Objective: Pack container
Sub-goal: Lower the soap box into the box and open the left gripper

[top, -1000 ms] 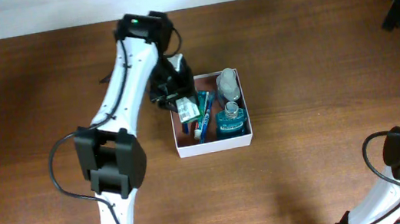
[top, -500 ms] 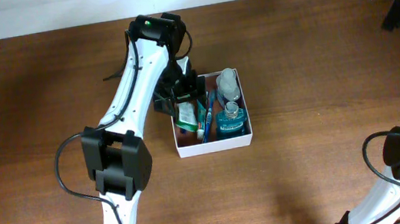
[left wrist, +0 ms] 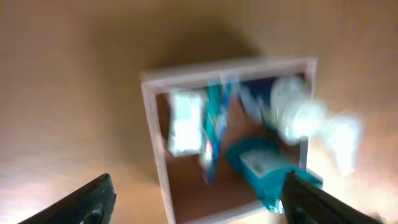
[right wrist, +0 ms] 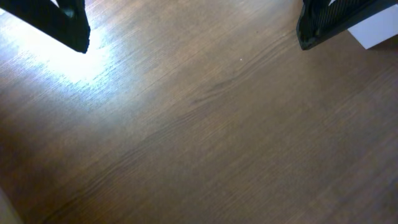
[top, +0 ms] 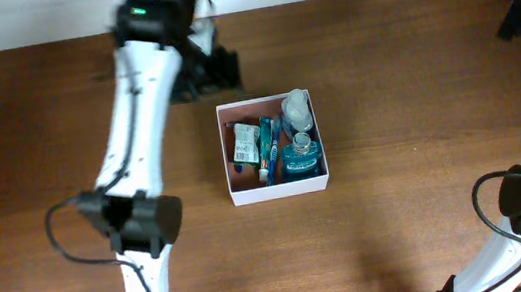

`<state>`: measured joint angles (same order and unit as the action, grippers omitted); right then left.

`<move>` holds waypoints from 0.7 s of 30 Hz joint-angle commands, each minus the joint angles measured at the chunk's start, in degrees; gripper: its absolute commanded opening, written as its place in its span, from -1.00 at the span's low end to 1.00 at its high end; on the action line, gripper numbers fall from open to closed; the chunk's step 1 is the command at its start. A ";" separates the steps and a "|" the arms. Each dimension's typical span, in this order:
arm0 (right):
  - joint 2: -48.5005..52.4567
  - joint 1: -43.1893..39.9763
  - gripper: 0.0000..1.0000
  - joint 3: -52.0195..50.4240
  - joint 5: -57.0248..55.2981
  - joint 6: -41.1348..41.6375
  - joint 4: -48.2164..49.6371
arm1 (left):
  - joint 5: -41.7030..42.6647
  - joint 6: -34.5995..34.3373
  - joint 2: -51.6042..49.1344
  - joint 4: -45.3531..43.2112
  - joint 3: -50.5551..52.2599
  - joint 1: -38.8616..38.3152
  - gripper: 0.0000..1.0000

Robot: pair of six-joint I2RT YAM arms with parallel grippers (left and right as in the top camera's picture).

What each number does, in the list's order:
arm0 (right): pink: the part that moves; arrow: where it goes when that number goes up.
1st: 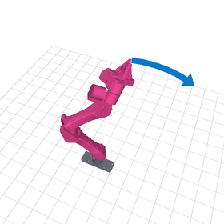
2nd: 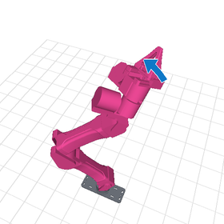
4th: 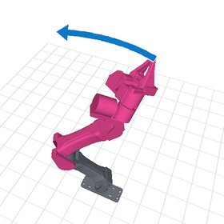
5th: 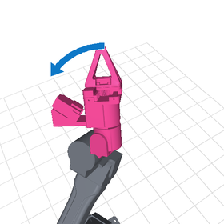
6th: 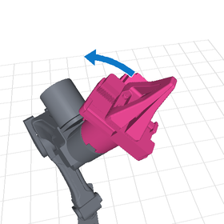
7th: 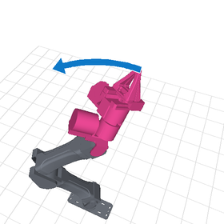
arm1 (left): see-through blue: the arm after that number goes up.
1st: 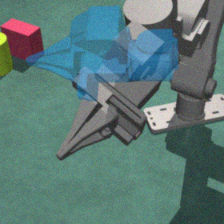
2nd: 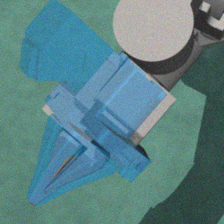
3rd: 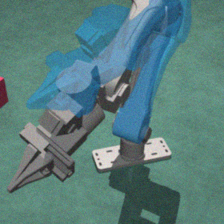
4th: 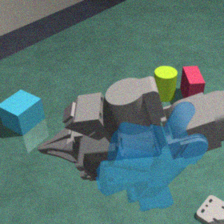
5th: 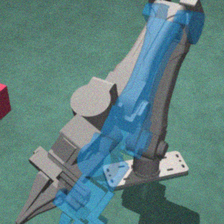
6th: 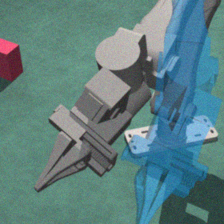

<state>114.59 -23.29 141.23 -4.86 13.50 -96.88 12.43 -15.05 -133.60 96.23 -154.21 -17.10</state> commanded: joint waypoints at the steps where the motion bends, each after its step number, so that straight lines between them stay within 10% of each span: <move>1: -0.96 -0.37 0.97 0.74 0.11 0.26 0.17 | -12.94 2.78 9.38 0.37 -12.00 1.14 0.98; 12: -0.96 -0.37 0.97 0.74 0.11 0.26 0.17 | -45.51 2.73 28.55 0.44 -21.51 0.87 0.99; 21: -0.96 -0.37 0.97 0.74 0.11 0.26 0.17 | -51.06 2.75 36.20 0.44 -21.51 1.03 0.99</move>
<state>114.59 -23.29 141.23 -4.86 13.54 -96.86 -35.05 -13.02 -97.97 96.49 -176.29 -16.27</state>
